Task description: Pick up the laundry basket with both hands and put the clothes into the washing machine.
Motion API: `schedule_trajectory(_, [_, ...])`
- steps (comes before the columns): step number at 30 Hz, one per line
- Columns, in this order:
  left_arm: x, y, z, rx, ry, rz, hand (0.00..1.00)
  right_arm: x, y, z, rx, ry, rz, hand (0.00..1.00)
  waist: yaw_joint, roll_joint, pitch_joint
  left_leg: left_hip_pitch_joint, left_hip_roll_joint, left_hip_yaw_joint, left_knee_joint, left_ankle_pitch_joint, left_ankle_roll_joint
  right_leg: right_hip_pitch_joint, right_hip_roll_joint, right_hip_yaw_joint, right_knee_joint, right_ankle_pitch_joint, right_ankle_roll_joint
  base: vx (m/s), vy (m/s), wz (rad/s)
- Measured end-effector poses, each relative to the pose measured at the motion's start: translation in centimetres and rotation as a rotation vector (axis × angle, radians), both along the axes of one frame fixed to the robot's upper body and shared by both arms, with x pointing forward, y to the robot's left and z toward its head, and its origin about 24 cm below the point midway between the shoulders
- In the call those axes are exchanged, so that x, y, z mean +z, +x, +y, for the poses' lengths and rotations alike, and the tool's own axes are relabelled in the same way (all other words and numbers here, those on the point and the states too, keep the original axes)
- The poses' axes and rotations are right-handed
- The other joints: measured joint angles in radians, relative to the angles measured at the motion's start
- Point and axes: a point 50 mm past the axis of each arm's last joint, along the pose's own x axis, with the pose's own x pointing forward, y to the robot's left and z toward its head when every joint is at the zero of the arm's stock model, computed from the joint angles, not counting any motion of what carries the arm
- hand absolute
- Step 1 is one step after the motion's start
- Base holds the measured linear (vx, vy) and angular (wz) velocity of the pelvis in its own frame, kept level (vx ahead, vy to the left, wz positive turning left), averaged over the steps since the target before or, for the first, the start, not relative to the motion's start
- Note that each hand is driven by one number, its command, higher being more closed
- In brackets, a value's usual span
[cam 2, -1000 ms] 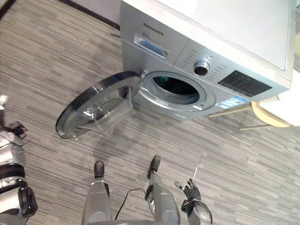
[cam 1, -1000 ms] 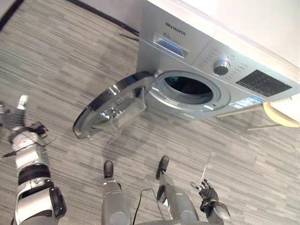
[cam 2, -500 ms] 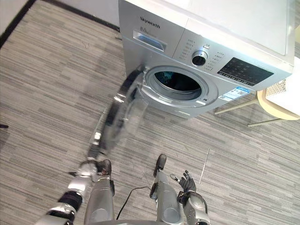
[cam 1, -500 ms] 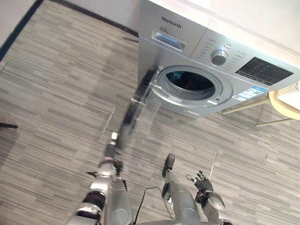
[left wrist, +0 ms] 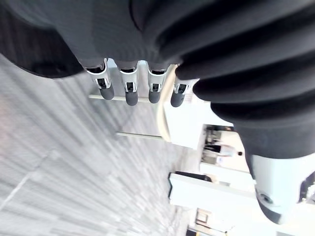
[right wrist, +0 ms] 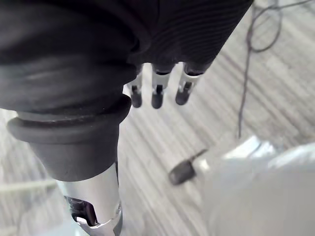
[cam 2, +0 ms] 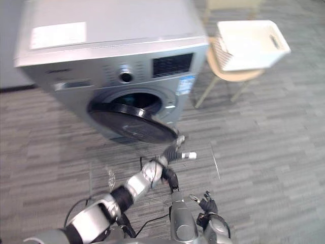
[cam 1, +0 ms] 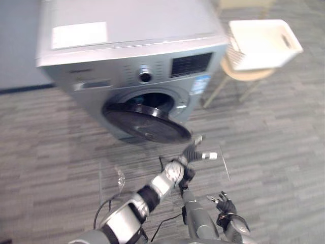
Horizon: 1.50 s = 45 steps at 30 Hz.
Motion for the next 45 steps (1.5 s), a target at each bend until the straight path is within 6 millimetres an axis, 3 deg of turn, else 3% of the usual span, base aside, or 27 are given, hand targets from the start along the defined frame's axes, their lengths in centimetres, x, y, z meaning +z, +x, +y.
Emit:
schedule_trajectory(2, [2.1, 1.9, 1.8, 0.123, -0.068, -0.052, 0.0, -0.1, -0.9, -1.2, -0.064, -0.021, 0.022, 0.0, -0.02, 0.023, -0.001, 0.038, 0.01, 0.025, -0.035, 0.006, -0.009, 0.004, 0.027, 0.005, 0.0, 0.007, -0.007, 0.13, -0.054, -0.45])
schedule_trajectory(4, [2.1, 2.4, 3.2, 0.176, -0.073, -0.056, 0.0, -0.2, -1.4, -1.6, -0.074, -0.032, 0.037, 0.0, -0.021, 0.043, 0.001, 0.059, 0.014, 0.028, -0.057, 0.01, -0.016, 0.017, 0.035, -0.014, 0.0, 0.006, -0.009, 0.08, -0.047, -0.03])
schedule_trajectory(7, [-1.5, 1.2, 6.1, 0.275, -0.072, 0.055, 0.0, -0.9, -2.5, -1.5, -0.094, -0.024, 0.081, 0.0, -0.016, 0.079, 0.001, 0.103, 0.015, -0.005, -0.08, 0.019, -0.024, 0.079, 0.03, -0.083, -0.001, -0.007, -0.026, 0.04, -0.003, 0.42])
schedule_trajectory(9, [-7.2, -2.0, 9.7, 0.391, -0.041, 0.241, 0.0, -1.5, -3.3, -0.8, -0.121, 0.009, 0.119, 0.0, -0.003, 0.101, -0.007, 0.122, 0.006, -0.043, -0.093, 0.024, -0.016, 0.123, 0.018, -0.136, -0.002, -0.014, -0.019, -0.01, 0.029, 0.55])
schedule_trajectory(10, [-7.8, -2.5, 10.1, 0.4, -0.034, 0.262, 0.0, -1.5, -3.4, -0.8, -0.128, 0.012, 0.121, 0.0, -0.001, 0.101, -0.007, 0.121, 0.004, -0.046, -0.093, 0.025, -0.015, 0.126, 0.015, -0.139, -0.002, -0.016, -0.017, -0.02, 0.011, 0.53])
schedule_trajectory(12, [-12.7, -6.6, 14.3, 0.514, 0.054, 0.451, 0.0, -1.9, -4.2, -1.1, -0.157, 0.016, 0.15, 0.0, 0.033, 0.101, -0.008, 0.118, -0.014, -0.082, -0.107, 0.031, -0.006, 0.143, -0.012, -0.185, -0.003, -0.034, -0.02, -0.05, -0.002, 0.49])
schedule_trajectory(13, [-13.6, -7.8, 15.3, 0.545, 0.068, 0.496, 0.0, -1.9, -4.3, -1.1, -0.165, 0.017, 0.157, 0.0, 0.038, 0.101, -0.008, 0.118, -0.02, -0.098, -0.107, 0.033, -0.003, 0.151, -0.018, -0.196, -0.003, -0.04, -0.017, -0.05, -0.005, 0.57])
schedule_trajectory(15, [-16.6, -12.4, 18.6, 0.637, 0.124, 0.644, 0.0, -2.1, -4.9, -1.3, -0.185, 0.022, 0.178, 0.0, 0.061, 0.105, -0.012, 0.121, -0.022, -0.142, -0.107, 0.036, 0.0, 0.185, -0.029, -0.24, -0.004, -0.05, -0.012, -0.03, -0.01, 0.56])
schedule_trajectory(18, [-18.5, -16.5, 21.0, 0.701, 0.189, 0.767, 0.0, -2.2, -5.1, -1.5, -0.184, 0.019, 0.186, 0.0, 0.093, 0.104, -0.021, 0.124, -0.029, -0.182, -0.11, 0.04, 0.007, 0.214, -0.043, -0.274, -0.005, -0.059, -0.007, -0.03, -0.003, 0.43])
schedule_trajectory(22, [-20.7, -21.7, 22.4, 0.829, 0.184, 0.97, 0.0, -2.4, -5.1, -1.5, -0.163, 0.028, 0.202, 0.0, 0.134, 0.098, -0.053, 0.143, -0.045, -0.208, -0.142, 0.05, 0.014, 0.233, -0.055, -0.297, -0.007, -0.066, 0.002, -0.02, 0.005, 0.2])
schedule_trajectory(25, [-21.3, -23.9, 22.5, 0.896, 0.154, 1.057, 0.0, -2.6, -5.2, -1.3, -0.147, 0.034, 0.225, 0.0, 0.151, 0.092, -0.067, 0.159, -0.05, -0.24, -0.144, 0.051, 0.016, 0.267, -0.064, -0.325, -0.007, -0.075, 0.007, 0.01, 0.0, 0.22])
schedule_trajectory(31, [-21.5, -24.1, 21.9, 0.896, 0.137, 1.08, 0.0, -2.9, -5.4, -1.0, -0.11, 0.036, 0.28, 0.0, 0.154, 0.081, -0.086, 0.203, -0.075, -0.341, -0.146, 0.05, 0.022, 0.378, -0.102, -0.43, -0.003, -0.103, 0.03, 0.02, 0.026, 0.52])
schedule_trajectory(34, [-21.6, -23.7, 20.3, 0.88, 0.081, 1.085, 0.0, -3.1, -6.1, -1.0, -0.129, 0.045, 0.309, 0.0, 0.156, 0.065, -0.083, 0.199, -0.119, -0.41, -0.115, 0.027, 0.064, 0.4, -0.173, -0.498, 0.105, -0.173, 0.054, -0.01, 0.123, 0.9])
schedule_trajectory(35, [-21.6, -23.5, 20.4, 0.875, 0.083, 1.079, 0.0, -3.2, -6.5, -1.2, -0.155, 0.051, 0.32, 0.0, 0.156, 0.059, -0.082, 0.197, -0.149, -0.452, -0.093, 0.008, 0.094, 0.393, -0.23, -0.52, 0.218, -0.218, 0.062, -0.01, 0.197, 1.06])
schedule_trajectory(36, [-21.6, -23.5, 20.1, 0.86, 0.084, 1.078, 0.0, -3.1, -6.8, -1.6, -0.178, 0.048, 0.322, 0.0, 0.156, 0.067, -0.084, 0.199, -0.171, -0.492, -0.08, -0.006, 0.107, 0.345, -0.285, -0.51, 0.389, -0.234, 0.04, -0.01, 0.211, 1.08])
schedule_trajectory(37, [-21.5, -23.5, 20.0, 0.852, 0.086, 1.075, 0.0, -3.1, -6.7, -1.7, -0.184, 0.049, 0.32, 0.0, 0.156, 0.069, -0.084, 0.199, -0.179, -0.514, -0.069, -0.009, 0.113, 0.31, -0.31, -0.488, 0.493, -0.227, -0.01, -0.01, 0.228, 1.17])
schedule_trajectory(38, [-21.5, -23.6, 20.4, 0.858, 0.09, 1.07, 0.0, -3.1, -6.8, -1.5, -0.202, 0.062, 0.312, 0.0, 0.159, 0.057, -0.081, 0.202, -0.2, -0.564, -0.046, -0.017, 0.136, 0.207, -0.337, -0.355, 0.713, -0.154, -0.172, 0.01, 0.206, 0.93])
schedule_trajectory(39, [-21.4, -23.3, 20.6, 0.864, 0.083, 1.059, 0.0, -3.1, -6.6, -1.2, -0.2, 0.066, 0.306, 0.0, 0.158, 0.056, -0.078, 0.205, -0.199, -0.581, -0.038, -0.022, 0.145, 0.167, -0.331, -0.289, 0.78, -0.112, -0.169, 0.03, 0.154, 0.84])
schedule_trajectory(40, [-21.2, -23.2, 21.0, 0.873, 0.082, 1.047, 0.0, -3.1, -6.2, -1.0, -0.194, 0.068, 0.291, 0.0, 0.167, 0.051, -0.076, 0.211, -0.197, -0.596, -0.025, -0.031, 0.16, 0.111, -0.304, -0.201, 0.876, -0.147, -0.117, 0.08, 0.067, 0.37])
schedule_trajectory(41, [-21.1, -23.0, 21.6, 0.886, 0.084, 1.035, 0.0, -3.0, -5.7, -0.5, -0.18, 0.076, 0.271, 0.0, 0.184, 0.031, -0.072, 0.218, -0.187, -0.603, -0.017, -0.039, 0.172, 0.053, -0.254, -0.138, 0.951, -0.243, -0.069, 0.16, 0.023, 0.35])
schedule_trajectory(42, [-21.0, -22.7, 21.4, 0.882, 0.068, 1.027, 0.0, -2.8, -4.9, 0.2, -0.183, 0.098, 0.236, 0.0, 0.188, 0.02, -0.068, 0.218, -0.174, -0.619, -0.018, -0.043, 0.174, 0.011, -0.186, -0.122, 0.932, -0.312, -0.041, 0.18, 0.027, 0.24])
schedule_trajectory(43, [-21.0, -22.6, 21.3, 0.881, 0.062, 1.027, 0.0, -2.8, -4.7, 0.3, -0.186, 0.102, 0.228, 0.0, 0.188, 0.019, -0.067, 0.218, -0.172, -0.623, -0.02, -0.044, 0.175, 0.004, -0.173, -0.12, 0.916, -0.321, -0.036, 0.24, 0.002, 0.31])
schedule_trajectory(45, [-20.8, -21.7, 21.0, 0.876, 0.036, 1.011, 0.0, -2.7, -4.1, 1.2, -0.191, 0.13, 0.198, 0.0, 0.187, 0.021, -0.067, 0.226, -0.16, -0.663, -0.028, -0.048, 0.168, -0.003, -0.057, -0.025, 0.675, -0.345, -0.005, 0.27, -0.088, 0.4])
